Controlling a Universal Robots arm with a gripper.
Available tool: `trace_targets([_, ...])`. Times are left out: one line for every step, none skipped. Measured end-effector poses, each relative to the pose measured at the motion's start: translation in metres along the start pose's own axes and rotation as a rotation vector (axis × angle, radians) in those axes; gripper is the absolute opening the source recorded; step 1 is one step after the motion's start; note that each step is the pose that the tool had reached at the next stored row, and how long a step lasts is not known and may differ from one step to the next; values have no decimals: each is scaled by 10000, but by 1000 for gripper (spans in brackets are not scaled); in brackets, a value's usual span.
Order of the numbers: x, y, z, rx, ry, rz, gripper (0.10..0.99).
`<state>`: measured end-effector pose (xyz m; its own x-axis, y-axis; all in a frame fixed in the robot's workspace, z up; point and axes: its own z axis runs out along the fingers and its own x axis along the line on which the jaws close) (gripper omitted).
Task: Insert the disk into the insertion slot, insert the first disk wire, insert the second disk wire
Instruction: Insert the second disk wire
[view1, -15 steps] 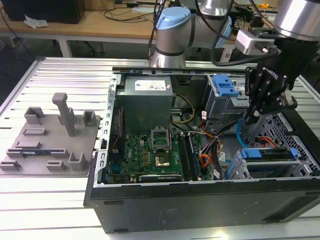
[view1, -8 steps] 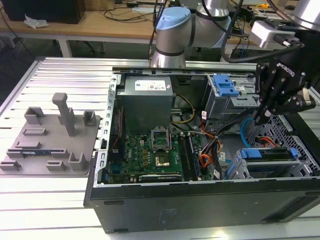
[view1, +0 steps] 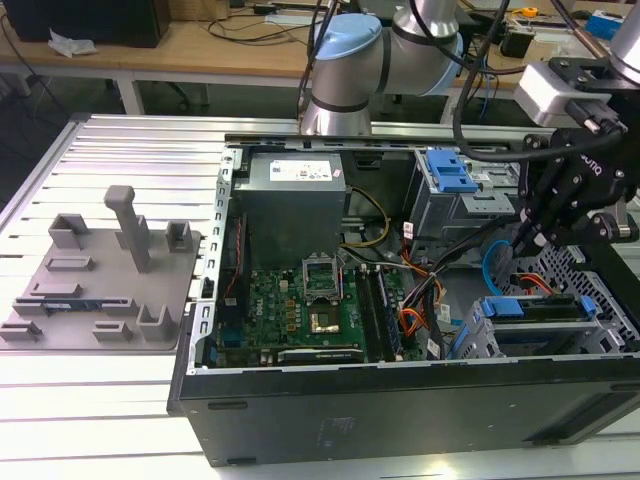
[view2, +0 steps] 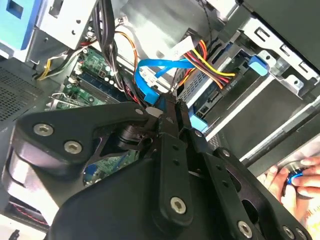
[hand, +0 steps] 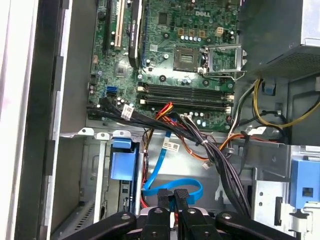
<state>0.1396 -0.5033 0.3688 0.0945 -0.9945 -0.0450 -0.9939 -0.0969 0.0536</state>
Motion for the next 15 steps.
trace_targets([0, 0, 0, 0, 1, 2, 161])
trace_targets([2, -15, 1, 0, 1, 55, 161])
trace_targets([3, -21, 14, 9, -11, 251, 161])
trace_targets([3, -22, 19, 15, -17, 366, 161])
trace_targets([4, -23, 25, 22, -26, 540, 161])
trace_targets([4, -24, 30, 29, -34, 698, 161])
trace_targets([4, -24, 31, 32, -37, 804, 161])
trace_targets([4, -27, 33, 28, -42, 902, 161])
trace_targets([5, -33, 34, 12, -23, 965, 161])
trace_targets([6, -41, 34, -14, 24, 1060, 161])
trace_targets([7, -47, 33, -31, 59, 1116, 161])
trace_targets([7, -60, 32, -54, 106, 1165, 161])
trace_targets([10, -81, 30, -99, 160, 1223, 161])
trace_targets([12, -102, 34, -226, 193, 1293, 161])
trace_targets([12, -108, 37, -322, 199, 1325, 161])
